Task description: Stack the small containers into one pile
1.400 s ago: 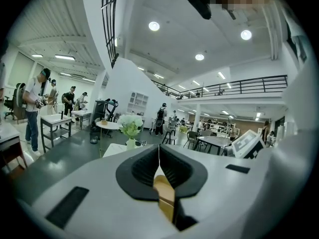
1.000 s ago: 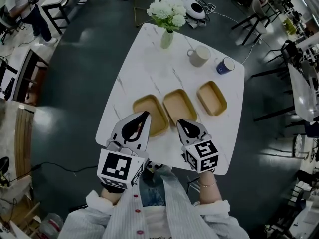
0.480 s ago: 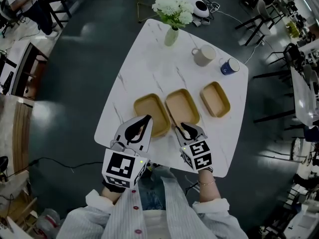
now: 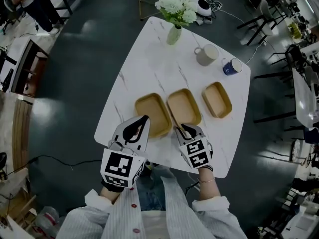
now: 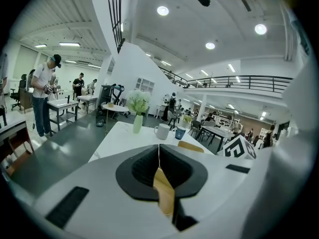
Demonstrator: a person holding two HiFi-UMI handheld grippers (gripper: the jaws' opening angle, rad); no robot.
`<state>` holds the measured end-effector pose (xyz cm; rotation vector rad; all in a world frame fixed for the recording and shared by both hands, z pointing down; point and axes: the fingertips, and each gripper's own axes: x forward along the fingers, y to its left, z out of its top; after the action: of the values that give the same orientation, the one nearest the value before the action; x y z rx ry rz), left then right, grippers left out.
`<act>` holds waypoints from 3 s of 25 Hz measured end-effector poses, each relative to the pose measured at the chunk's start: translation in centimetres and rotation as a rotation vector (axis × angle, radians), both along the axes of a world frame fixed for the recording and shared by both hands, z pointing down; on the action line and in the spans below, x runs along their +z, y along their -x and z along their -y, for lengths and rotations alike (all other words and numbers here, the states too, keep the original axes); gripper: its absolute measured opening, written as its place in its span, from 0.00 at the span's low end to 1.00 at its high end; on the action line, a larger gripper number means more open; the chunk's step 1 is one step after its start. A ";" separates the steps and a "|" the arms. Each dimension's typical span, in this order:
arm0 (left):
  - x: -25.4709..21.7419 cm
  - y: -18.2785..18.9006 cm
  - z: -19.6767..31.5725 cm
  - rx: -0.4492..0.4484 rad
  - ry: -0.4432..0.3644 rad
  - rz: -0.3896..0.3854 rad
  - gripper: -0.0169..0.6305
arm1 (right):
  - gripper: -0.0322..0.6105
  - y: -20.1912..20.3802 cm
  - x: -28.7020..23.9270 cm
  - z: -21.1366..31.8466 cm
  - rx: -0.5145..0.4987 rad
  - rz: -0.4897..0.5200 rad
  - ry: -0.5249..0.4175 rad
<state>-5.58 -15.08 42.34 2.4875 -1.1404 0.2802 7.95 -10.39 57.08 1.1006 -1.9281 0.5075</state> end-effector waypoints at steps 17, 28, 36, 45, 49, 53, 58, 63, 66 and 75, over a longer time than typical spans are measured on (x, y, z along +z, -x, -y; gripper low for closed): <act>0.2 1.1 0.8 -0.021 0.009 0.006 0.06 | 0.09 -0.2 -0.1 0.9 -0.026 -0.074 -0.020; -0.2 1.7 1.4 -0.032 -0.003 0.003 0.06 | 0.09 0.1 -2.8 2.0 0.052 -0.036 -0.089; -1.0 2.3 1.9 -0.051 -0.017 -0.002 0.06 | 0.09 2.3 -5.1 2.7 0.014 -0.008 -0.126; -2.0 4.1 1.7 -0.099 -0.045 -0.006 0.06 | 0.09 6.5 -6.8 2.7 -0.080 0.026 -0.155; -2.5 5.0 1.4 -0.122 -0.054 -0.007 0.06 | 0.09 8.4 -7.2 2.3 -0.124 0.037 -0.154; -2.6 6.0 1.1 -0.153 -0.056 -0.006 0.06 | 0.09 10.1 -7.1 1.8 -0.161 0.056 -0.147; -2.4 7.3 0.5 -0.186 -0.051 -0.004 0.06 | 0.09 12.1 -6.3 0.7 -0.198 0.065 -0.125; -2.1 8.3 0.2 -0.206 -0.044 -0.002 0.06 | 0.09 12.8 -5.3 0.1 -0.205 0.063 -0.099; -1.9 8.7 0.0 -0.213 -0.041 -0.002 0.06 | 0.09 12.9 -4.7 -0.1 -0.200 0.063 -0.086; -1.4 9.8 -0.3 -0.229 -0.031 0.001 0.06 | 0.09 13.1 -3.7 -0.6 -0.213 -0.006 -0.071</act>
<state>-15.36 -14.79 40.94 2.3533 -1.4249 0.2006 -5.12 -9.74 53.41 0.9251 -2.0424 0.3203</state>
